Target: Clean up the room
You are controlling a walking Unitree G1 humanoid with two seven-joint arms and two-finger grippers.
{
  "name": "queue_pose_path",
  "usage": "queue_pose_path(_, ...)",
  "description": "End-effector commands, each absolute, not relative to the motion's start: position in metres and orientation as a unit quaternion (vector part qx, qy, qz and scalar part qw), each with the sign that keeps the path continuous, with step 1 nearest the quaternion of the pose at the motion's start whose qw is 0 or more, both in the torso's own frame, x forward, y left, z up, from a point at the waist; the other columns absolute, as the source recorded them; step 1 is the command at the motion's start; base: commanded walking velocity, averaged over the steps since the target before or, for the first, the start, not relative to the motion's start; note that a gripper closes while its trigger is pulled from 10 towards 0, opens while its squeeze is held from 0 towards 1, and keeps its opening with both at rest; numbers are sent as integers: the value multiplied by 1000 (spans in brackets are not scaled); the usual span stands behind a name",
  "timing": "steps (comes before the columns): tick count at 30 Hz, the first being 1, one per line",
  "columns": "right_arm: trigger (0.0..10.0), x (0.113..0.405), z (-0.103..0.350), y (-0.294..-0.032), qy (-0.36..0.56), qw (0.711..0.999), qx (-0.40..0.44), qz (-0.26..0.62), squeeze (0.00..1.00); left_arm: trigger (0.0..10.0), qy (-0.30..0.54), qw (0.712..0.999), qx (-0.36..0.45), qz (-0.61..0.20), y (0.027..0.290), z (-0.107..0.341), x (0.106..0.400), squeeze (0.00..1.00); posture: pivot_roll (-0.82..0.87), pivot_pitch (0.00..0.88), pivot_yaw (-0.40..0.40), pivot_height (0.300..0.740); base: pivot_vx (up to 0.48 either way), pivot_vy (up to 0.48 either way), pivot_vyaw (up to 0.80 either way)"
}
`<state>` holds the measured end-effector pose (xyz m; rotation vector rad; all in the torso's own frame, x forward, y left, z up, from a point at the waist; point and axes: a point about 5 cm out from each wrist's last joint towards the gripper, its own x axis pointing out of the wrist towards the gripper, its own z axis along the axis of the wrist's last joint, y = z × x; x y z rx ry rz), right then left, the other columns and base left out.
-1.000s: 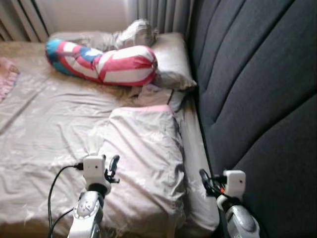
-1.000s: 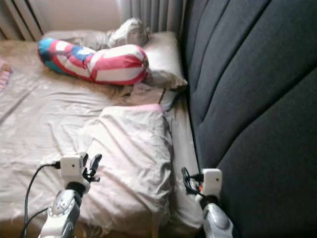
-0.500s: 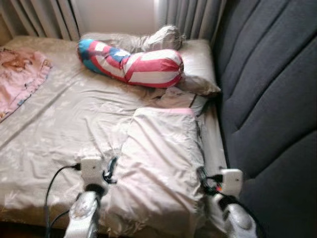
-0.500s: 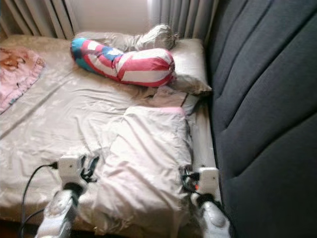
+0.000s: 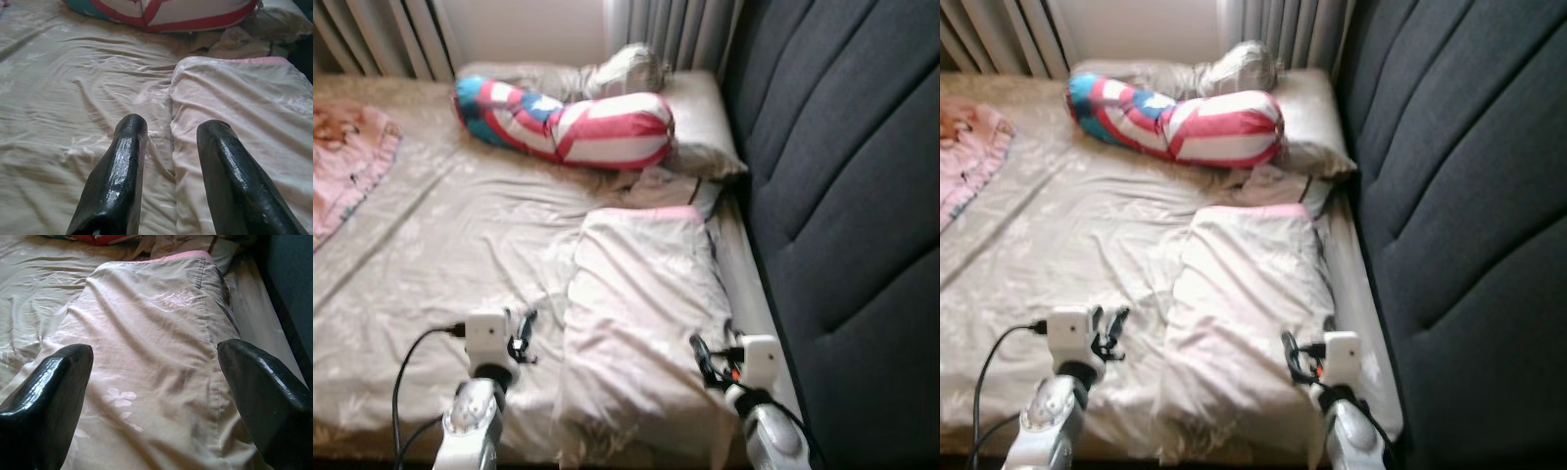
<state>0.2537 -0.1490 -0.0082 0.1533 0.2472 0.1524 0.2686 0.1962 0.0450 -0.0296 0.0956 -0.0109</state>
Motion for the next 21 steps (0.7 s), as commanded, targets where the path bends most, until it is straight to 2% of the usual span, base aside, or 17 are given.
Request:
queue_pose_path(1,10000,251,-11,-159,129,987,70,62,0,10000,58,998,-17,-16,189,41,267,0,-68,93,-68,740,0,0,0)
queue_pose_path(11,10000,252,-11,-161,132,987,68,57,0,10000,57,998,-3,-33,183,41,267,0,-68,93,-69,740,0,0,0)
queue_pose_path(14,10000,252,-12,-163,135,987,70,51,0,10000,57,998,-2,-28,184,41,267,0,-67,94,-71,740,0,-475,0)
queue_pose_path(21,10000,251,-12,-165,136,988,66,42,0,10000,59,998,-7,-25,184,40,266,0,-66,95,-73,740,0,0,0)
